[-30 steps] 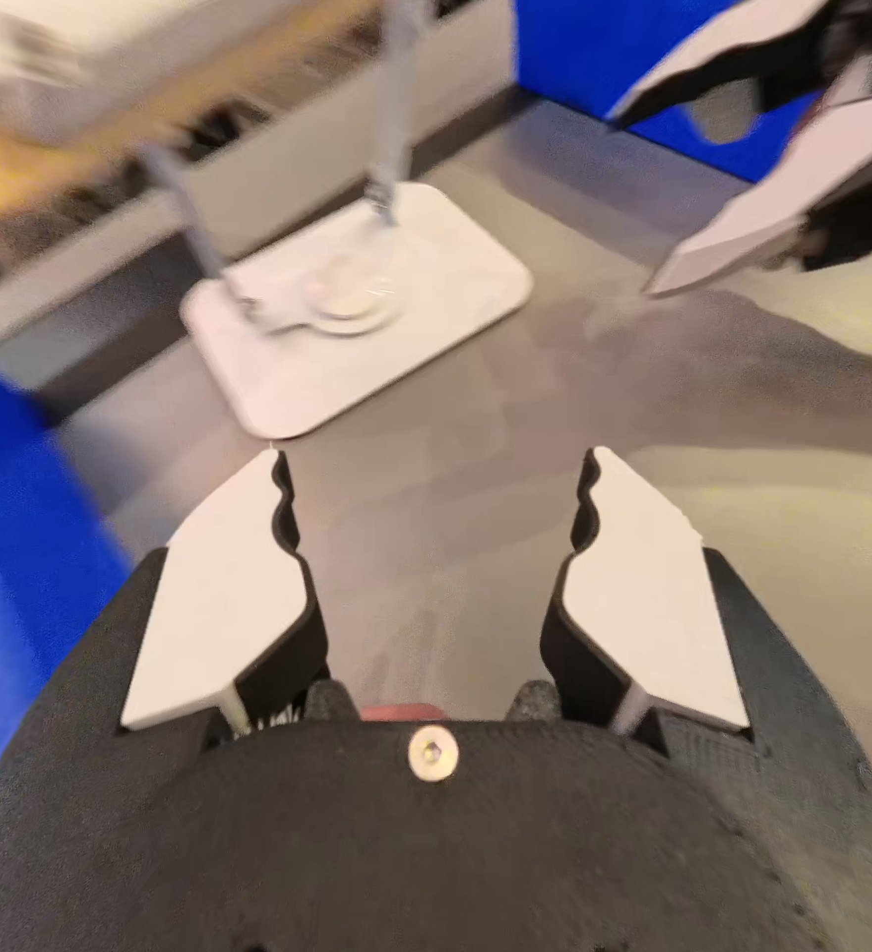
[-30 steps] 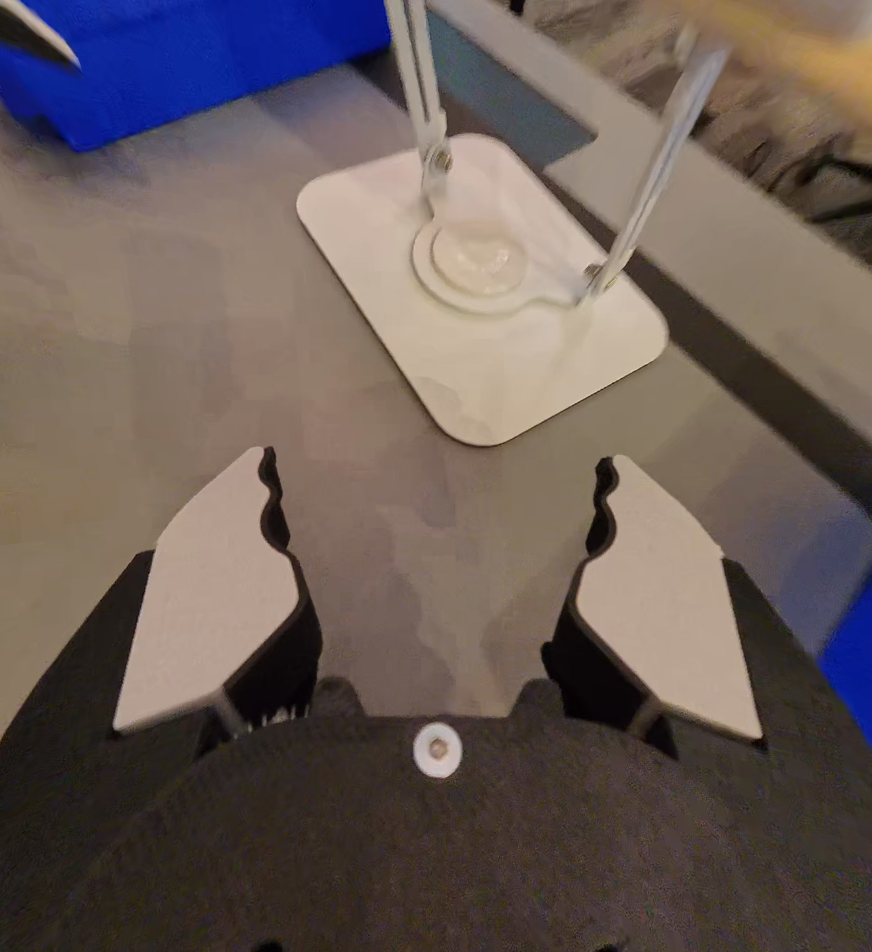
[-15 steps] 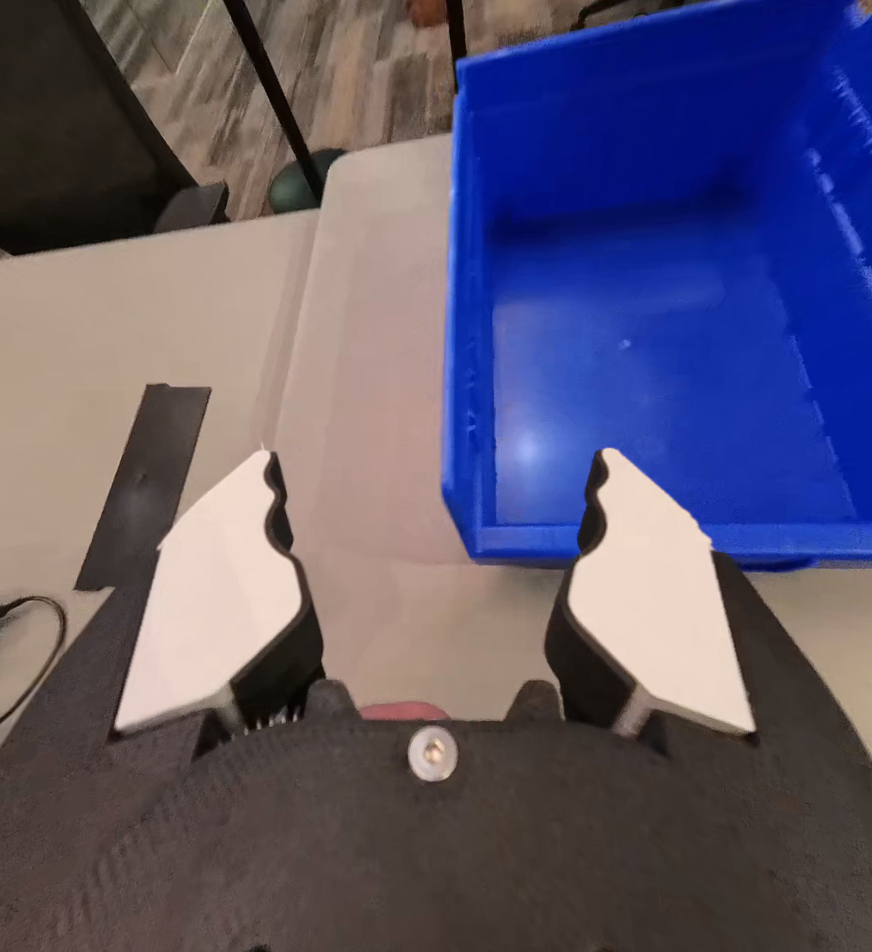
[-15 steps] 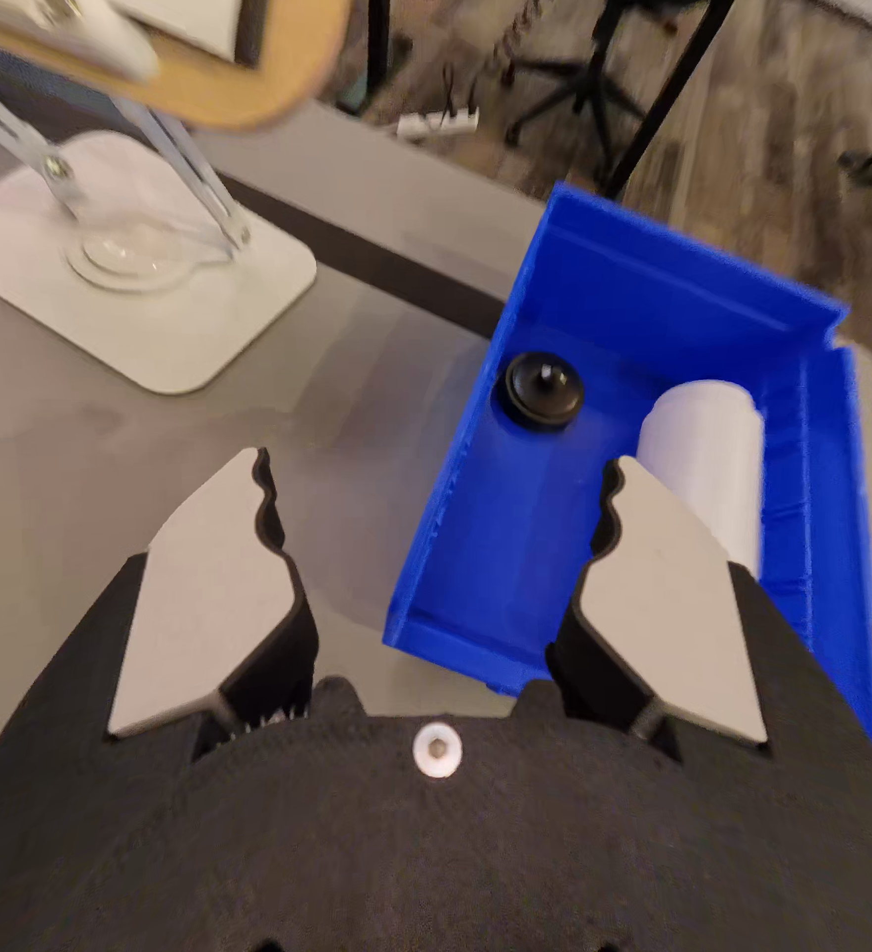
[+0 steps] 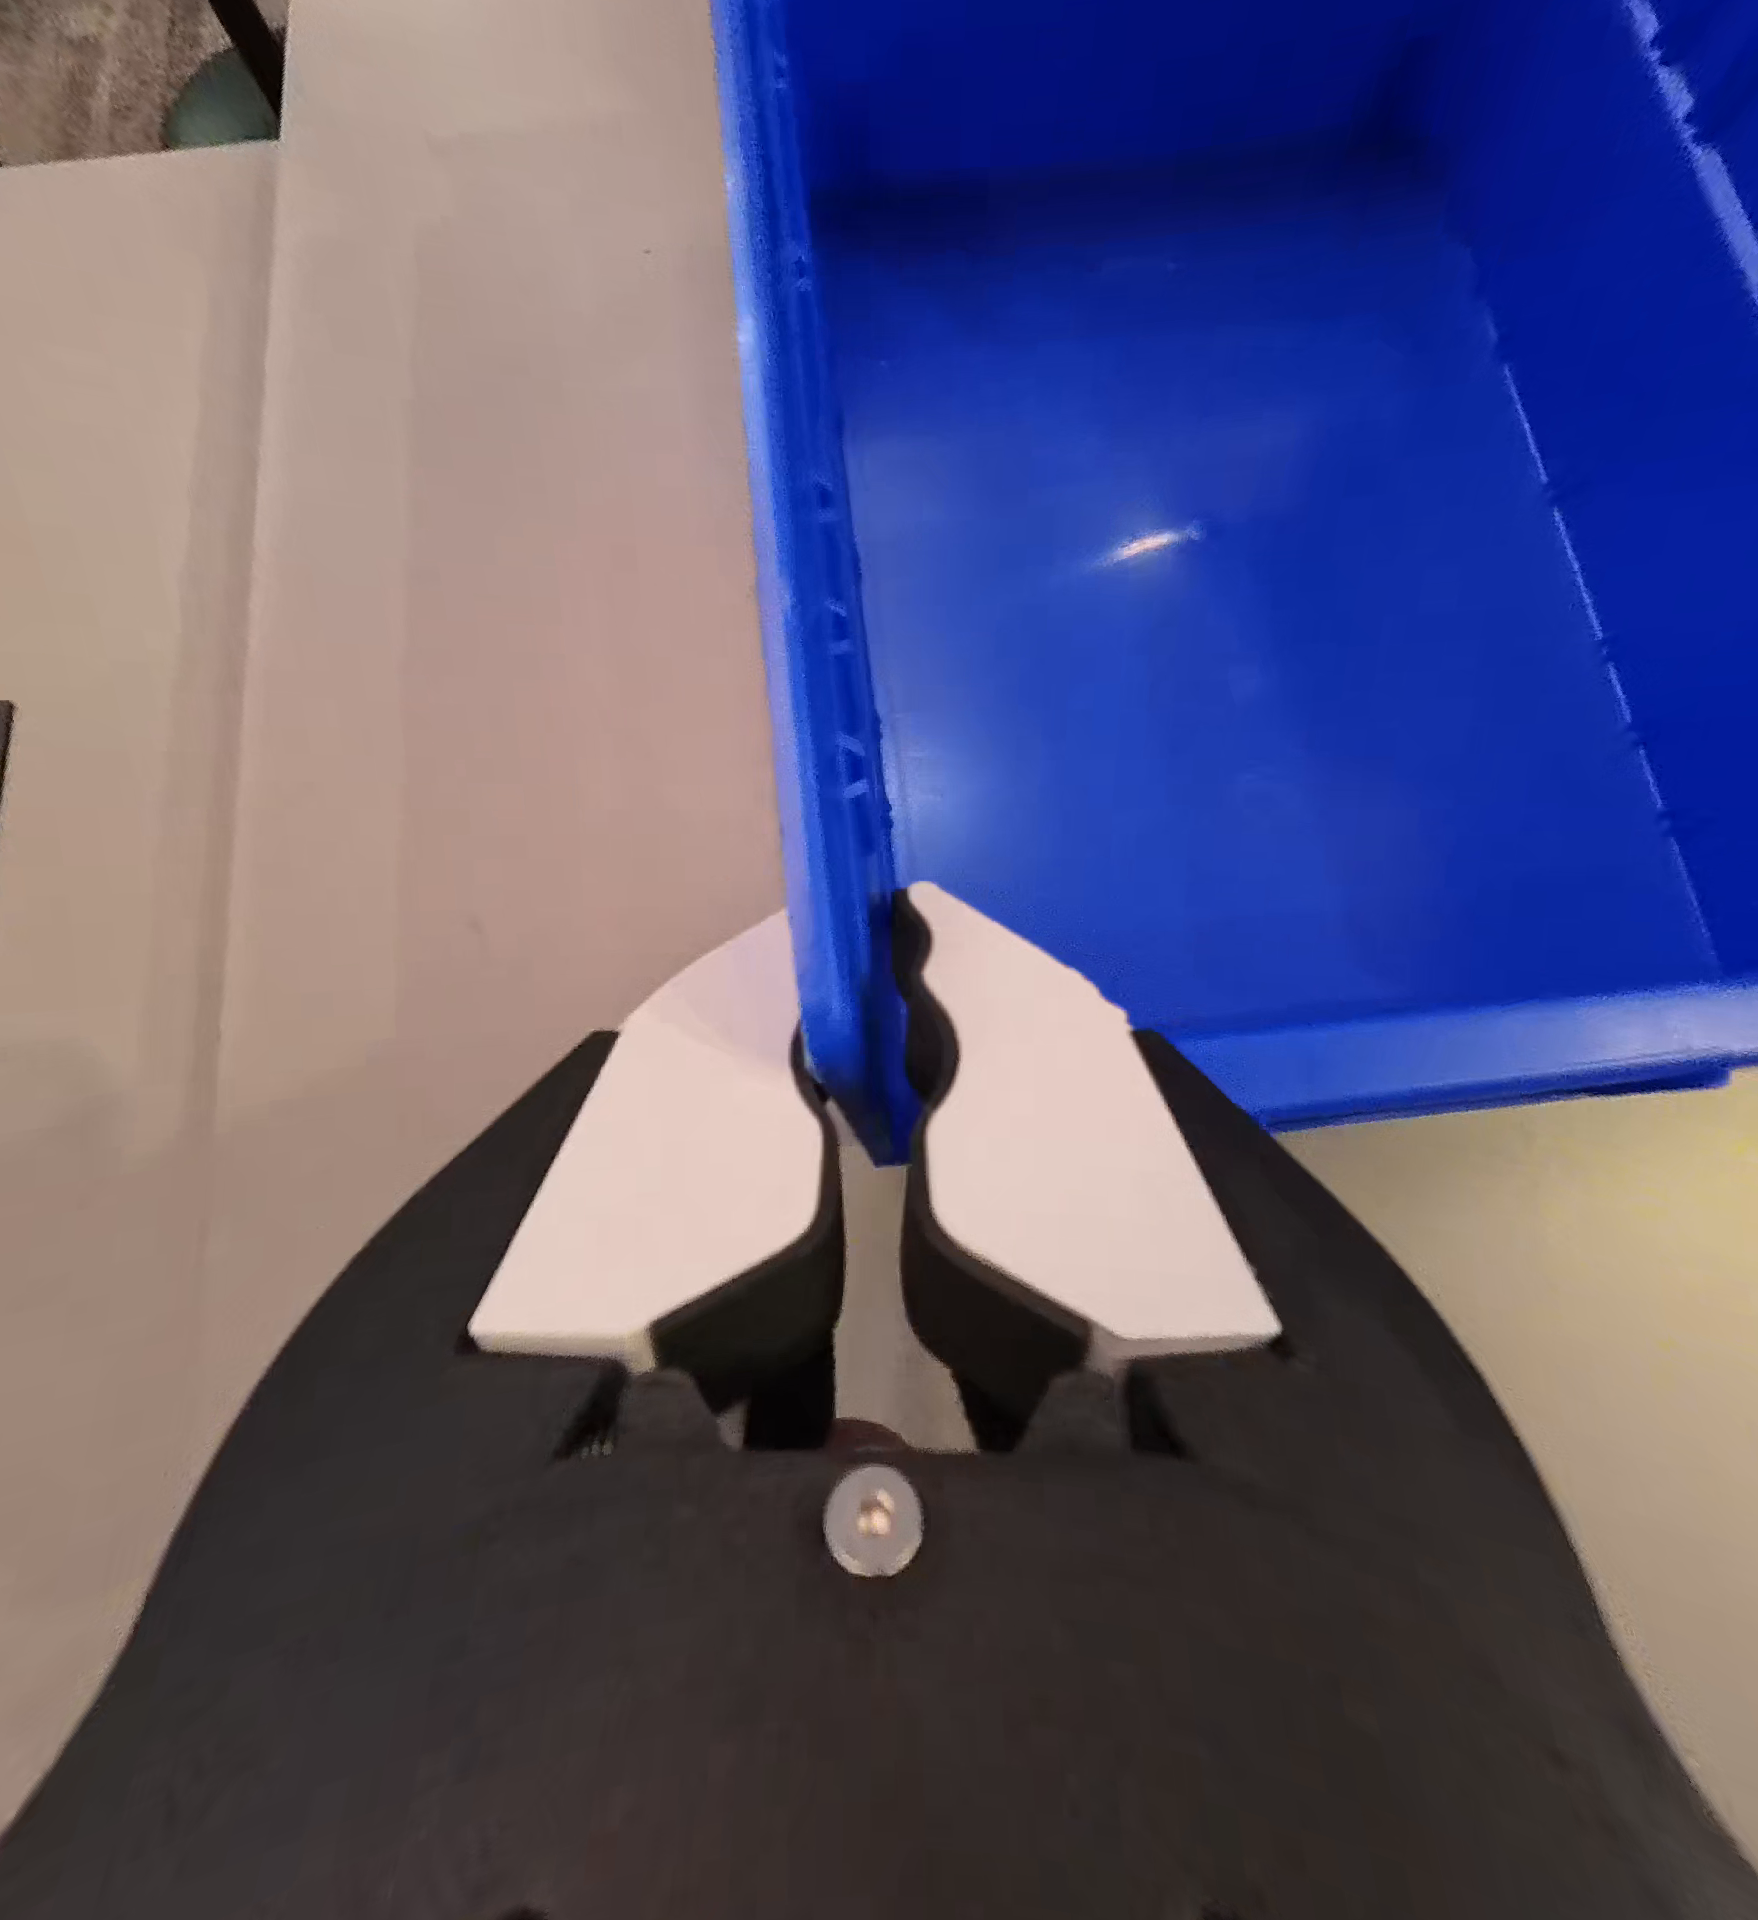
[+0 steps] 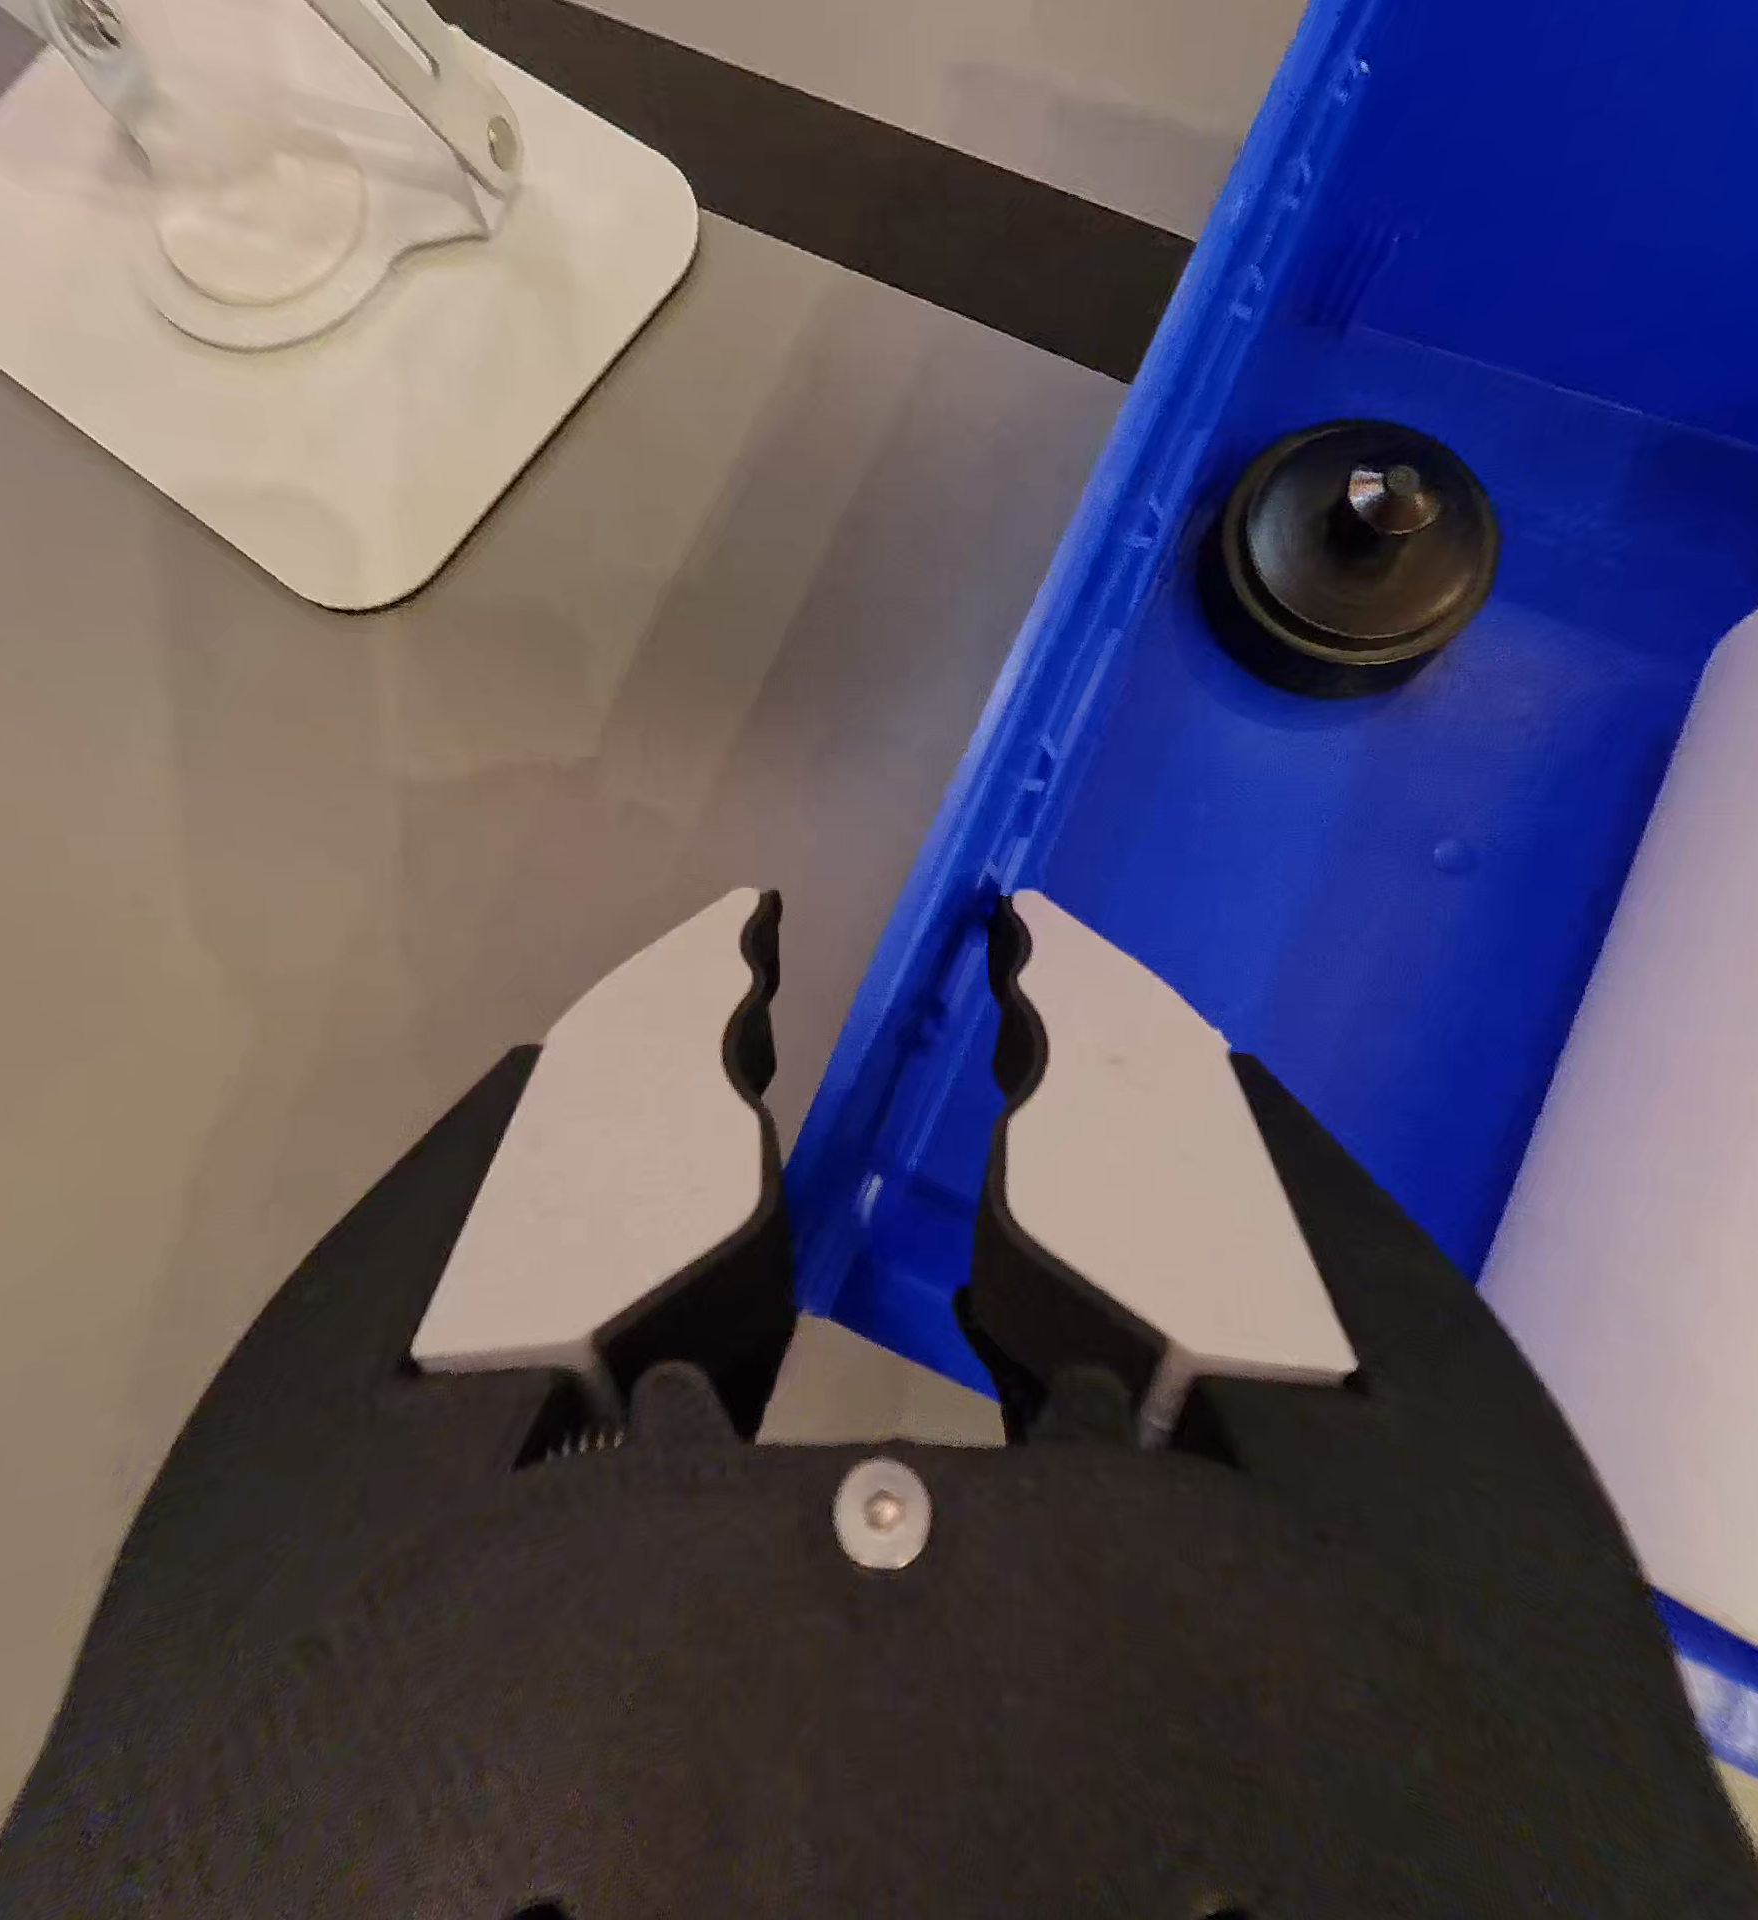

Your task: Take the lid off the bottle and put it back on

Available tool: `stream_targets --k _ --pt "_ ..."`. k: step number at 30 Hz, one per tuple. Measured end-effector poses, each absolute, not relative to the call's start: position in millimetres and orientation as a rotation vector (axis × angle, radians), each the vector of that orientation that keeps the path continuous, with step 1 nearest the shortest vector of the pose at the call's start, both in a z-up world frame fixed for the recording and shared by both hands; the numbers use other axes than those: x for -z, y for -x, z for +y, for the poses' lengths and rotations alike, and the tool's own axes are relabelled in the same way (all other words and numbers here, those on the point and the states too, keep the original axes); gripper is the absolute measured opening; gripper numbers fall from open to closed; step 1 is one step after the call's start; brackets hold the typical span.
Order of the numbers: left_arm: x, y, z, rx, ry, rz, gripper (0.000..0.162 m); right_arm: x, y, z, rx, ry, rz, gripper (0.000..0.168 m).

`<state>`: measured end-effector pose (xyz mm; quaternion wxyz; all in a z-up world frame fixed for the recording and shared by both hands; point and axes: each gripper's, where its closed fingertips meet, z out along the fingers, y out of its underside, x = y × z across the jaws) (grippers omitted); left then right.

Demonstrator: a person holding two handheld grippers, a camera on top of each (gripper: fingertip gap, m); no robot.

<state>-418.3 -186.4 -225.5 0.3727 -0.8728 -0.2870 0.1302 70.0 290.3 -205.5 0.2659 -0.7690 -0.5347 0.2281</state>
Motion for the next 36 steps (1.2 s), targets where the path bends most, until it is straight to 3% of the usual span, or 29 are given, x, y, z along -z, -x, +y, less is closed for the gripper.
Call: stream_targets --k 7,12,36 --pt "226.1 401.6 -195.4 -0.283 2.265 -0.612 0.006 207.5 -87.6 293.0 -0.584 2.071 -1.474 0.029" --pt "226.3 381.7 -214.4 -0.222 2.293 -0.488 0.006 208.8 -112.3 289.1 -0.544 2.008 -1.516 0.011" --pt "225.2 126.7 -258.0 0.440 2.314 0.396 0.005 208.4 -183.9 121.1 -0.893 1.449 -2.192 0.012"
